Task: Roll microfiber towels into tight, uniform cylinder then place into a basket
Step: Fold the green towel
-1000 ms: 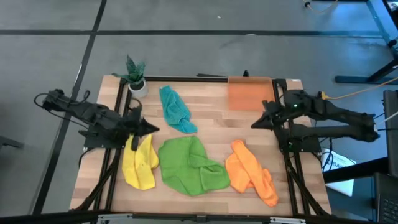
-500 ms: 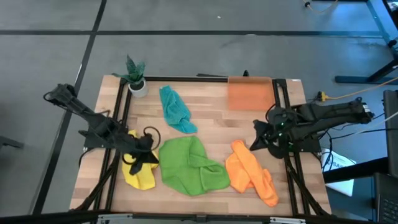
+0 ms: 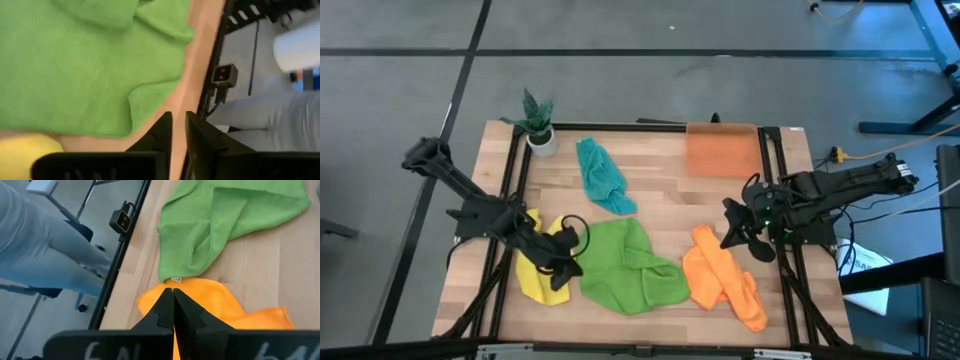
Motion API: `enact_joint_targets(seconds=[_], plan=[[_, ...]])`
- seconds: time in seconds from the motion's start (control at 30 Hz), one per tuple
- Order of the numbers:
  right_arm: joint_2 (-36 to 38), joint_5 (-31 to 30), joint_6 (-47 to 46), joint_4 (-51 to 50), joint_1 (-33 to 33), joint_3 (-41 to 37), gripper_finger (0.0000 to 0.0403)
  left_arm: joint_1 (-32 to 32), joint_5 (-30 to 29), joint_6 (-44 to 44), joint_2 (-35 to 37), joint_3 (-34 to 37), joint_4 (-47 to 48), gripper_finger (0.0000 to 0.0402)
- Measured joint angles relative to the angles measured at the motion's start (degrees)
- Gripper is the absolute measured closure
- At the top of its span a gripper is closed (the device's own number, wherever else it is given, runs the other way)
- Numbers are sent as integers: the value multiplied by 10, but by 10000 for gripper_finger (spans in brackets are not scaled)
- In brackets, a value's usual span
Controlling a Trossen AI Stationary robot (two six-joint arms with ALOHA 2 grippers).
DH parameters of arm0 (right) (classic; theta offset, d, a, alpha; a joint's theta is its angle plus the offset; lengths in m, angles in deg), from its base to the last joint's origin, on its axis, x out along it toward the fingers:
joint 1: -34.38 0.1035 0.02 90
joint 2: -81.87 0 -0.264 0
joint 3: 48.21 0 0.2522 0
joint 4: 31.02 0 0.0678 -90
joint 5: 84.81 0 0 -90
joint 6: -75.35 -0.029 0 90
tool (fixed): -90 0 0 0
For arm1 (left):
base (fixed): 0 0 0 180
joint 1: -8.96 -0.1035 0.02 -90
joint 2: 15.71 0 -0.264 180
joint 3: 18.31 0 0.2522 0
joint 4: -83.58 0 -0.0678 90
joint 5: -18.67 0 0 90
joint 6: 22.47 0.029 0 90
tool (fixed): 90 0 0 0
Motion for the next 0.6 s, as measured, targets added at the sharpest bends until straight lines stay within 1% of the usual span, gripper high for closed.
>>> enact_joint_targets(seconds=[0.03, 0.1, 0.23, 0.3, 0.43, 0.6], plan=[[0, 0, 0, 3, 0, 0, 403, 0, 0, -18, -8, 0, 0, 344], [0, 0, 0, 12, 0, 0, 403, 0, -2, -15, -26, 0, 0, 330], [0, 1, 0, 26, 0, 0, 403, 8, -5, 110, -66, 1, -30, 322], [0, 0, 1, 29, 0, 0, 403, 9, -5, 147, -89, 1, -46, 323], [0, 0, -1, 28, 0, 0, 403, 8, -4, 149, -136, 0, -73, 322], [0, 0, -1, 28, 0, 0, 403, 8, -2, 148, -189, 1, -76, 322]])
